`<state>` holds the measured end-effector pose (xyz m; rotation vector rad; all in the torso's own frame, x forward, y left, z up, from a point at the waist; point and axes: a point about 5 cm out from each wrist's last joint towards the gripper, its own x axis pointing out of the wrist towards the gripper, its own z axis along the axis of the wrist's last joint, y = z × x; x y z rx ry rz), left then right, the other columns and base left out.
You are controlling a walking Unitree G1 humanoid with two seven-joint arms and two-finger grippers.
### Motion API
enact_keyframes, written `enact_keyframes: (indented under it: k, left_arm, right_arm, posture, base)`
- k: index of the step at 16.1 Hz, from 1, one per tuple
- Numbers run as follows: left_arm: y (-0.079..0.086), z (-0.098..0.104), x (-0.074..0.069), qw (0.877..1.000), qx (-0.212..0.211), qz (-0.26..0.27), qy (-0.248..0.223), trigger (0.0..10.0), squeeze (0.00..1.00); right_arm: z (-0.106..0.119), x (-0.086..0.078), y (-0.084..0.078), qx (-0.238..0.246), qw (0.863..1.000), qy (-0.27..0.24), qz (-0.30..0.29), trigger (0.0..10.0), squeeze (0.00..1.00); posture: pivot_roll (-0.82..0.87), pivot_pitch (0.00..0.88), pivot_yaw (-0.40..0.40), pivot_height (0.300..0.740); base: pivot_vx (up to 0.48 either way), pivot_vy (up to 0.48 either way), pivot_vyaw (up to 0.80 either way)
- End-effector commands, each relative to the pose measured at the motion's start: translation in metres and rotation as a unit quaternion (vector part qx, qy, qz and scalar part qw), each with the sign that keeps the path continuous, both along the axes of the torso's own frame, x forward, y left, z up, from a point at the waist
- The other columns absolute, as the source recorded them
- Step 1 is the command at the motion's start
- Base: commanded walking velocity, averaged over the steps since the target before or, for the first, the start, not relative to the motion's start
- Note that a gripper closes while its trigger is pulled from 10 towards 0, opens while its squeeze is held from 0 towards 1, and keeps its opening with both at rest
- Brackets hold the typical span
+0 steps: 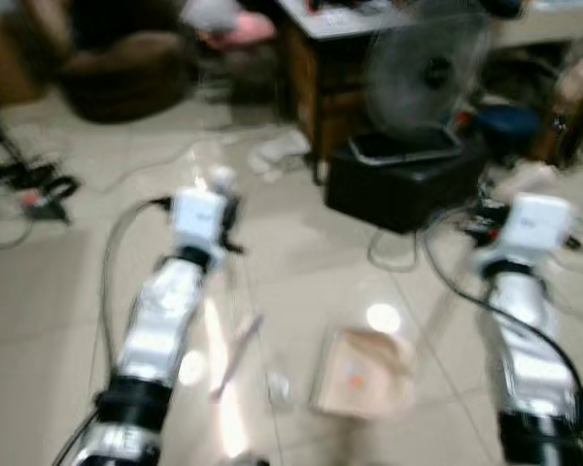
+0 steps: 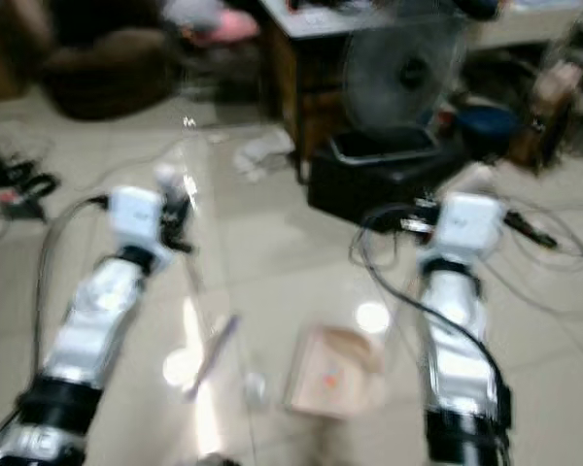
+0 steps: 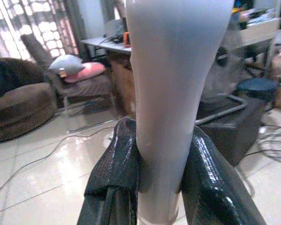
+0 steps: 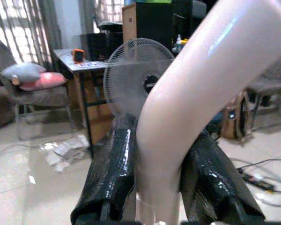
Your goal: Sweep floor
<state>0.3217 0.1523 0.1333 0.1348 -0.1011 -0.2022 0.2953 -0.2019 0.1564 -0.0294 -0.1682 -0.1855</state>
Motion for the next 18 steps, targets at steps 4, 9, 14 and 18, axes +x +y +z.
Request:
enact_keyframes:
  k: [4,9,14,18]
  left_arm:
    - [-0.002,0.007,0.002,1.0,0.004,0.002,-0.012,10.0,0.0]
    - [-0.003,0.006,0.004,1.0,0.004,0.001,-0.009,10.0,0.0]
    - [-0.005,0.003,0.001,1.0,0.007,-0.01,-0.003,10.0,0.0]
    - [-0.008,0.003,0.011,1.0,-0.004,-0.017,0.001,10.0,0.0]
  right_arm:
    - [0.007,-0.002,-0.005,0.001,1.0,-0.023,-0.013,10.0,0.0]
    - [0.008,-0.004,-0.009,0.002,0.999,-0.029,-0.027,10.0,0.0]
    - [0.009,-0.009,-0.013,0.001,0.998,-0.046,-0.034,10.0,0.0]
    - [0.004,-0.005,-0.016,-0.021,0.998,-0.041,-0.033,10.0,0.0]
  posture:
    - [-0.02,0.052,0.065,0.74]
    - [-0.02,0.061,0.072,0.74]
    - [-0.02,0.067,0.084,0.74]
    - [-0.02,0.082,0.098,0.74]
  base:
    - [0.081,0.0,0.0]
    - [0.0,0.0,0.0]
    - [0.0,0.0,0.0]
    - [0.0,0.0,0.0]
